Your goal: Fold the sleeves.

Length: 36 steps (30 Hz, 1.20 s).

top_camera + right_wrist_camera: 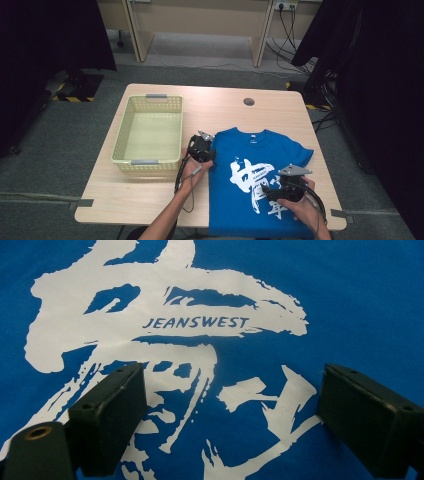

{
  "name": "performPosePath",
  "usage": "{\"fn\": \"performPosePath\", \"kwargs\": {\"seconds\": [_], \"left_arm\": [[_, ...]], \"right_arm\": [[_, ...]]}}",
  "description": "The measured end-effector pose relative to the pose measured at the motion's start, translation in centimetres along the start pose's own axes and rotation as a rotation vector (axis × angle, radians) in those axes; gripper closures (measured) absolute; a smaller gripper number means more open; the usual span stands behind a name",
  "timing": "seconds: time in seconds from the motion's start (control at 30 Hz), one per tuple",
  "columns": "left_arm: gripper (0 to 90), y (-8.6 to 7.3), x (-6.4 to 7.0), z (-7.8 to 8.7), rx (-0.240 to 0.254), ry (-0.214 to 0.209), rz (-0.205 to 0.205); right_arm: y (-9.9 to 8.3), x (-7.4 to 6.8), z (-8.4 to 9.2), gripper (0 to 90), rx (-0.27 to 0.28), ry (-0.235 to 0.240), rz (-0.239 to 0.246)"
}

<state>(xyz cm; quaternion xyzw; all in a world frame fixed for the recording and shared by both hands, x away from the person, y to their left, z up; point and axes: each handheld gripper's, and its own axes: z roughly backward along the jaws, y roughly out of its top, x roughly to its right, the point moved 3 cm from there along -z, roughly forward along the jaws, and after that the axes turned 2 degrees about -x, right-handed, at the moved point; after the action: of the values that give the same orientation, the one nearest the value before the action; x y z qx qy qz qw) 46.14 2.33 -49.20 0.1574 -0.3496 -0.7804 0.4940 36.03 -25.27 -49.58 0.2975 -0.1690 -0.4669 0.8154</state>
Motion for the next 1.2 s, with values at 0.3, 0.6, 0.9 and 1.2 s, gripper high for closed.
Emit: {"fn": "performPosePath", "kwargs": {"seconds": [0.3,0.6,0.9,1.2], "left_arm": [[82.8,0.9,1.2,1.0,0.048,-0.017,-0.039],[80.3,2.0,4.0,1.0,0.064,-0.09,-0.07],[71.9,2.4,4.5,2.0,0.087,-0.09,-0.105],[43.5,0.6,2.1,3.2,0.018,0.046,-0.086]], "right_arm": [[0.0,0.0,0.0,12.7,0.001,0.0,0.0],[0.0,0.0,0.0,12.7,0.002,0.0,0.0],[0.0,0.0,0.0,12.7,0.002,0.002,0.0],[0.0,0.0,0.0,12.6,0.001,0.0,0.0]]}}
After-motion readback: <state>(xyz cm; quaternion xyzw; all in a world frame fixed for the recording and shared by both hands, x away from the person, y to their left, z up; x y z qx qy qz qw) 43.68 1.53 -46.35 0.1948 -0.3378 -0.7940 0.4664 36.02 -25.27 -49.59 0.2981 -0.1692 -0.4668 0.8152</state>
